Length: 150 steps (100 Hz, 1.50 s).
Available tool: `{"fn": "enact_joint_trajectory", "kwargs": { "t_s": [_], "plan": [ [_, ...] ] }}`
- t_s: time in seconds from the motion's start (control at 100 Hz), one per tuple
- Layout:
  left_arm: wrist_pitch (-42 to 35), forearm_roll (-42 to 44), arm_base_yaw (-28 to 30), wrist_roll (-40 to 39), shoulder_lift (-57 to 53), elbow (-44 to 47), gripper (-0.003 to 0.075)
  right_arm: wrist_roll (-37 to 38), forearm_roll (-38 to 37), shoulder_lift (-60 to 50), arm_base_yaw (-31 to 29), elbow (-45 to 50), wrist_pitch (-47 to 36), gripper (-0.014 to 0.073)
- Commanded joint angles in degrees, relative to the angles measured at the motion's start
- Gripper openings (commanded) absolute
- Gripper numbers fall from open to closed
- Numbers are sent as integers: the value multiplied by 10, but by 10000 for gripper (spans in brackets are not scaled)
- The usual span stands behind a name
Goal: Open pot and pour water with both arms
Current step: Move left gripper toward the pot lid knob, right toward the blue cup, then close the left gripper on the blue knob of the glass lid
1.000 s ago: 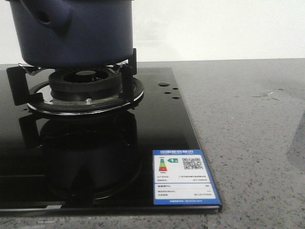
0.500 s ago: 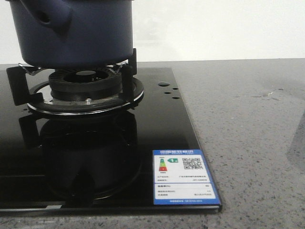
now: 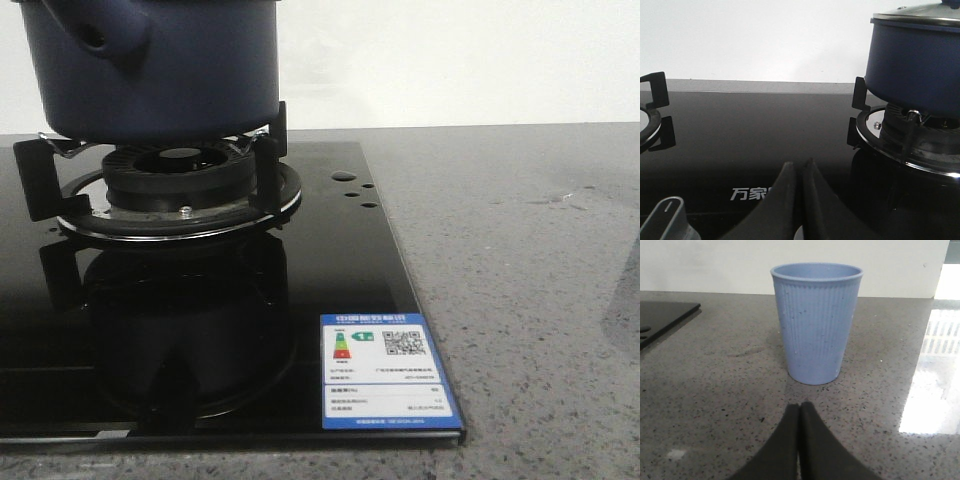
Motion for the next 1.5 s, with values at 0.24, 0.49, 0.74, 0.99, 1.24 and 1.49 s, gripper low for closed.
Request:
{"fn": "enact_joint_trajectory", "kwargs": {
  "t_s": [0.24, 0.49, 0.74, 0.99, 1.24, 1.49],
  "plan": [
    [-91, -52, 0, -3, -14, 8, -16, -1, 71, -11, 0, 9, -78, -61],
    [-113, -149, 0, -3, -14, 8, -16, -1, 179, -11, 0, 9, -100, -61],
    [-123, -236, 0, -3, -14, 6, -16, -1, 286, -11, 0, 9, -102, -61],
    [-121, -268, 0, -3, -14, -30, -16, -1, 286, -11, 0, -29, -67, -61],
    [8, -213, 0, 44, 27, -143, -16, -1, 223, 36, 0, -120, 7, -60],
    [109, -213, 0, 113, 144, -278, -16, -101, 194, 179, 2, -248, 115, -61]
  ]
}}
